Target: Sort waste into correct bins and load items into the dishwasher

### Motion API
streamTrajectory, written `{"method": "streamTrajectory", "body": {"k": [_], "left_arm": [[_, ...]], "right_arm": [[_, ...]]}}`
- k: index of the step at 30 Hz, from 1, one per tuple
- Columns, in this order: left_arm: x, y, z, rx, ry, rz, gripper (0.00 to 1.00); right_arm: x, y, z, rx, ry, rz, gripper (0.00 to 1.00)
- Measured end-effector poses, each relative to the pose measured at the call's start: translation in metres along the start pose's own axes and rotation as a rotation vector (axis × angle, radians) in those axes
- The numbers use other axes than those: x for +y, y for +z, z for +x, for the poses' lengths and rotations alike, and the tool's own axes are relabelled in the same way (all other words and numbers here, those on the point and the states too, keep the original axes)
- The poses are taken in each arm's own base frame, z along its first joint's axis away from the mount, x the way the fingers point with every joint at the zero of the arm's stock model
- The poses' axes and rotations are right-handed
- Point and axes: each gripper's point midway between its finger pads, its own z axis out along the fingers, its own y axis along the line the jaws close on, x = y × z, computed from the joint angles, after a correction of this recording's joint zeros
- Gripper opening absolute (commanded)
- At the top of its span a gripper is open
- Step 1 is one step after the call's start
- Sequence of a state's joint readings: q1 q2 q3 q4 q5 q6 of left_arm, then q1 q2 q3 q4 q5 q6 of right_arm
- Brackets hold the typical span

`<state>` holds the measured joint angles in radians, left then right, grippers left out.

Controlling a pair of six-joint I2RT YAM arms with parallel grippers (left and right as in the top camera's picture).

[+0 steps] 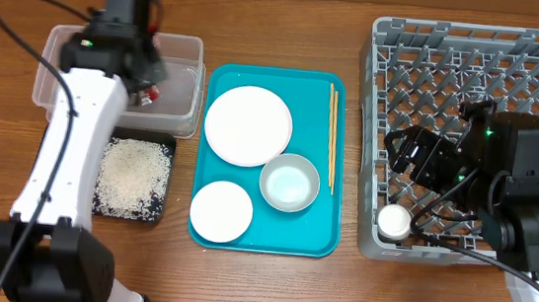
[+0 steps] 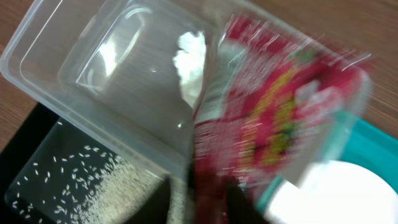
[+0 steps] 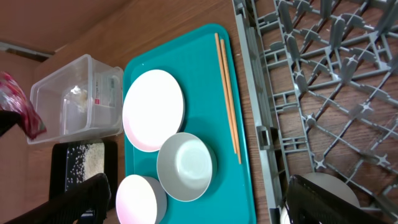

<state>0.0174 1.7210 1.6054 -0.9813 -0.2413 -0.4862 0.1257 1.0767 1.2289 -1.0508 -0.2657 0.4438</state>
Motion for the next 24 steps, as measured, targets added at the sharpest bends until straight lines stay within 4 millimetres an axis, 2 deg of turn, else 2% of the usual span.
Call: {"method": "streamTrajectory", "body": {"k": [1,2,4,7,9,12,14,16,19,22,24], "left_arm": [[0.004,0.009,-0.002,0.015,0.005,0.010,0.98],[0.006,0.017,-0.003,0.033,0.016,0.022,0.98],[0.009,0.027,0.005,0.094,0.046,0.046,0.93],[0.013,0.023,0.026,0.195,0.093,0.062,0.87],[0.010,0.014,0.028,0.216,0.124,0.083,0.87],[0.001,-0.014,0.019,0.180,0.183,0.129,0.88],[-0.005,-0.040,0.016,0.134,0.221,0.166,0.88],[-0.014,-0.073,0.017,0.079,0.274,0.223,0.85],[-0.029,-0.123,0.026,-0.012,0.387,0.303,0.91],[-0.031,-0.149,0.029,-0.085,0.430,0.287,0.68],[-0.023,-0.150,0.024,-0.111,0.404,0.236,0.62]], "right_arm": [[0.000,0.000,0.000,0.000,0.000,0.000,0.93],[0.000,0.000,0.000,0.000,0.000,-0.001,0.93],[0.000,0.000,0.000,0.000,0.000,0.000,0.93],[0.000,0.000,0.000,0.000,-0.008,0.000,0.93],[0.000,0.000,0.000,-0.001,-0.017,-0.001,0.93],[0.001,0.000,-0.002,-0.008,-0.043,-0.004,0.93],[0.001,0.000,-0.002,-0.009,-0.056,-0.005,0.93],[0.001,0.000,-0.003,-0.010,-0.063,-0.005,0.94],[0.003,0.000,-0.005,-0.023,-0.073,-0.011,0.94],[0.004,0.000,-0.006,-0.025,-0.079,-0.014,0.94],[0.004,0.000,-0.006,-0.026,-0.081,-0.013,0.95]]}}
